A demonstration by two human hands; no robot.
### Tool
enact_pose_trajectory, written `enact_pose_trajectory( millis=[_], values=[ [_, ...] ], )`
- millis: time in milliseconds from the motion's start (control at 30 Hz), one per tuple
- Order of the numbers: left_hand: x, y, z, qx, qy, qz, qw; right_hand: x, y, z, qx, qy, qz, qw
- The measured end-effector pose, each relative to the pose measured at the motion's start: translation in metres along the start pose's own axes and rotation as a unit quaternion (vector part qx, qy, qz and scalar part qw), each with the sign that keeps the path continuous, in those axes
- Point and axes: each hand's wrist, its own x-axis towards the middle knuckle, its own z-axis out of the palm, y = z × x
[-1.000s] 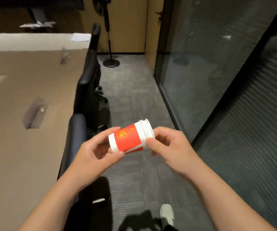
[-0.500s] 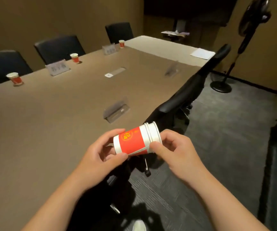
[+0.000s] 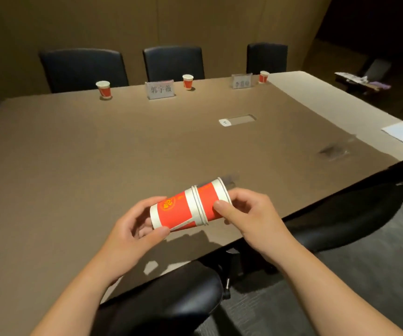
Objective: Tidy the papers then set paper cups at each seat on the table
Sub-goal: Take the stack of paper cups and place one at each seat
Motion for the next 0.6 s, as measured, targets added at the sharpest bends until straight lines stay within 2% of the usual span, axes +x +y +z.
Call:
enact_pose_trajectory(
  millis=[133, 233, 300, 433, 533, 600],
  values=[
    [0.003, -0.012, -0.031, 0.008, 0.091, -0.034, 0.995, 0.056, 0.009, 0.008, -0.022, -0.030, -0.021, 0.999],
    [-0.003, -0.021, -0.052, 0.009, 0.149, -0.068, 0.986, 0.101, 0.031, 0.014, -0.141, -0.060, -0.064, 0.986],
    [-0.011, -0.029, -0.060, 0.010, 0.192, -0.080, 0.978, 0.130, 0.056, 0.033, -0.268, -0.123, -0.148, 0.944],
    [-0.022, -0.034, -0.057, 0.005, 0.244, -0.103, 0.964, 0.151, 0.109, 0.085, -0.474, -0.243, -0.251, 0.808],
    [-0.027, -0.038, -0.050, 0.000, 0.260, -0.126, 0.957, 0.156, 0.131, 0.116, -0.557, -0.318, -0.219, 0.735],
    [-0.027, -0.040, -0.046, 0.001, 0.270, -0.137, 0.953, 0.163, 0.140, 0.128, -0.577, -0.347, -0.198, 0.712]
  ],
)
